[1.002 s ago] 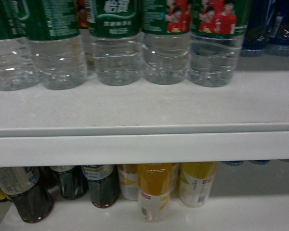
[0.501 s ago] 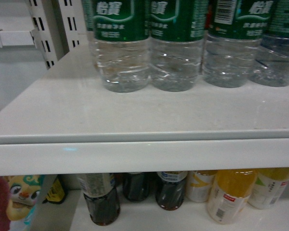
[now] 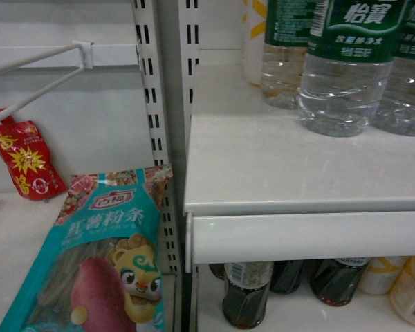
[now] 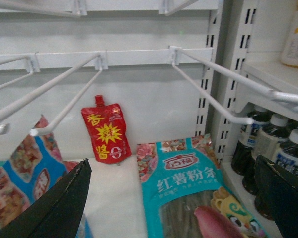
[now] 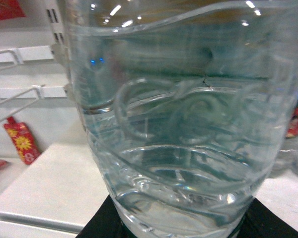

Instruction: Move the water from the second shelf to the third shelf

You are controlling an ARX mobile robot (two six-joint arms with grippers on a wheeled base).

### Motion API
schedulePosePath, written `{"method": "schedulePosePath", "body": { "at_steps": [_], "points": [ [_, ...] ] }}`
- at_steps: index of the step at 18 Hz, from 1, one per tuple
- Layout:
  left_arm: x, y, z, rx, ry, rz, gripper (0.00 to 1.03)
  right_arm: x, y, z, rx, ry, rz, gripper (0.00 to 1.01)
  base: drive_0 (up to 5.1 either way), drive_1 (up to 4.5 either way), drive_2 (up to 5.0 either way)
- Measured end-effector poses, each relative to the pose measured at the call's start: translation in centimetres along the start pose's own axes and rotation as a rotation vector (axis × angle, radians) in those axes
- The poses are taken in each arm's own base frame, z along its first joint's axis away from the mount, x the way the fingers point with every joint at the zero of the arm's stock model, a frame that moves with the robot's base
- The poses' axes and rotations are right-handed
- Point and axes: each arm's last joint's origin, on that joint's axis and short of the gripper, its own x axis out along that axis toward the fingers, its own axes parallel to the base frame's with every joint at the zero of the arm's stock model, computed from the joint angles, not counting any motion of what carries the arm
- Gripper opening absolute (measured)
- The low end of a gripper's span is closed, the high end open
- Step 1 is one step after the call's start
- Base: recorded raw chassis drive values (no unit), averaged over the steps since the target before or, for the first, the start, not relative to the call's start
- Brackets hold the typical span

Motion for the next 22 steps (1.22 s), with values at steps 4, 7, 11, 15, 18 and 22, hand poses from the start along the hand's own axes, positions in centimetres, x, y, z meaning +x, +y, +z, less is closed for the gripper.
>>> {"method": "schedulePosePath", "body": {
  "at_steps": [4,7,11,15,18,22],
  "points": [
    [0.0,0.0,0.0,0.000,-0.002,-0.003,0.98,0.0,0.1,0.0,0.000,-0.001,0.007,0.37,-4.9,2.37,2.4],
    [0.0,0.0,0.0,0.000,-0.003,-0.003,0.98,0.0,0.1,0.0,0.000,-0.001,0.006,0.37,-4.9,2.37,2.4],
    [0.0,0.0,0.0,0.000,-0.003,-0.004,0.98,0.0,0.1,0.0,0.000,-0.001,0.006,0.37,0.0,0.00,0.0],
    [0.0,0.0,0.0,0.000,-0.003,-0.004,0.98,-0.1,0.2,0.1,0.022,-0.086,-0.086,0.37,0.0,0.00,0.0],
    [0.0,0.0,0.0,0.000,-0.003,-0.004,0.98,0.0,0.1,0.0,0.034,-0.057,-0.095,0.37,0.0,0.00,0.0],
    [0.0,0.0,0.0,0.000,-0.003,-0.004,0.98,0.5,-1.0,1.4,0.009,-0.014,-0.155,0.37,0.0,0.00,0.0]
  ]
}}
